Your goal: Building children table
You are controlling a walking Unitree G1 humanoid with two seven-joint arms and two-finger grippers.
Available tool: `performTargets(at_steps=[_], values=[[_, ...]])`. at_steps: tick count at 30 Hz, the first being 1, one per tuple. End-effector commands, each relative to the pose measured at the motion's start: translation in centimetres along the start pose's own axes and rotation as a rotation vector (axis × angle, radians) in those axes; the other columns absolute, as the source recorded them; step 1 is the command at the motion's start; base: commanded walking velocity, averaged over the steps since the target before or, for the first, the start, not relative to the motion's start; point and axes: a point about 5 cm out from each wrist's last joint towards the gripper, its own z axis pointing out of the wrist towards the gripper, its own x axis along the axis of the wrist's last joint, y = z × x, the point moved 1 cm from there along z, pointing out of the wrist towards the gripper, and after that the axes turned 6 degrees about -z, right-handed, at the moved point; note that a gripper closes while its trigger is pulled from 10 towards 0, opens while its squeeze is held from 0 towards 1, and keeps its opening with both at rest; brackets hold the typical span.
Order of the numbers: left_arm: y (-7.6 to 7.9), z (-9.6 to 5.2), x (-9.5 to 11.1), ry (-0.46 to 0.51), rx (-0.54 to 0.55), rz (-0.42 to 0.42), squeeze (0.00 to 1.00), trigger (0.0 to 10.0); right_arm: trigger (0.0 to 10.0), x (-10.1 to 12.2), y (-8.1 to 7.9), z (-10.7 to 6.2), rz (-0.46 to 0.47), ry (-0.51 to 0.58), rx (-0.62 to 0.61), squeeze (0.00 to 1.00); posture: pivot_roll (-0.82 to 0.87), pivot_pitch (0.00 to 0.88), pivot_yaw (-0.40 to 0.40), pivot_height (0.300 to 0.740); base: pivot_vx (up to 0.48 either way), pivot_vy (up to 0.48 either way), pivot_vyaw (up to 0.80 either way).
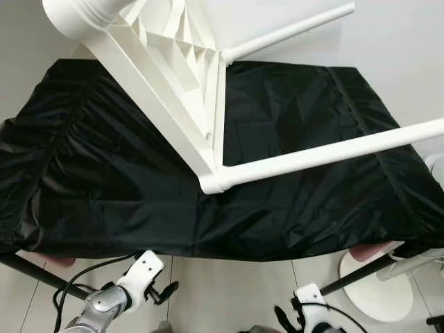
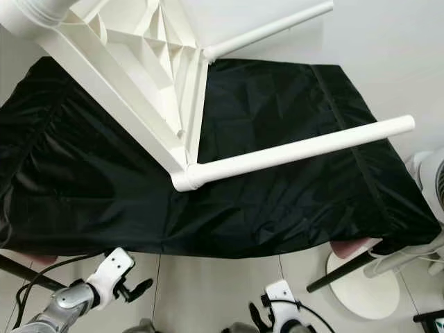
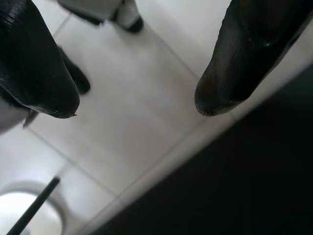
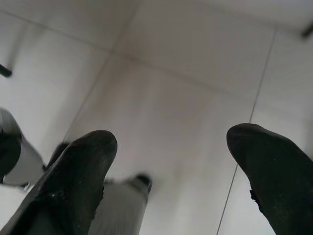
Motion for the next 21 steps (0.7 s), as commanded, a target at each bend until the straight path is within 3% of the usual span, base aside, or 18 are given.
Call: performTargets(at_steps=[1,2,5,7,12,14,21], values=[[3.7,-2.1,0.0,-0.073,-0.799,0.021,0.00,10.0,10.0,0.1,0.2,-0.2,-0.018,0.014,0.020,0.00,0.04,0.026,-0.026,0.740,0.000,0.000,0.00],[2.8,-2.6,1.6,-0.046,-0.853,0.050,0.00,10.0,10.0,1.0,0.4,-0.1,-0.064,0.065,0.070,0.00,0.04,0.029,-0.023,0.740,0.000,0.000,0.00],[2.7,-2.8,2.0,-0.040,-0.868,0.056,0.00,10.0,10.0,1.2,0.4,-0.1,-0.075,0.077,0.083,0.00,0.04,0.029,-0.023,0.740,0.000,0.000,0.00],[2.8,-4.3,4.9,0.005,-0.965,0.066,0.00,10.0,10.0,2.6,0.5,-0.3,-0.116,0.146,0.172,0.00,0.04,0.029,-0.019,0.740,0.000,0.000,0.00],[3.1,-5.3,6.2,0.024,-1.016,0.067,0.00,10.0,10.0,3.2,0.3,-0.5,-0.139,0.175,0.219,0.00,0.04,0.029,-0.018,0.740,0.000,0.000,0.00],[3.4,-6.5,8.1,0.057,-1.059,0.081,0.00,10.0,10.0,3.7,-0.1,-1.0,-0.166,0.196,0.296,0.00,0.04,0.031,-0.019,0.740,0.000,0.000,0.00],[3.3,-7.4,10.7,0.151,-1.072,0.050,0.00,10.0,10.0,5.1,0.1,-2.3,-0.192,0.247,0.386,0.00,0.04,0.031,-0.019,0.740,0.000,0.000,0.00]])
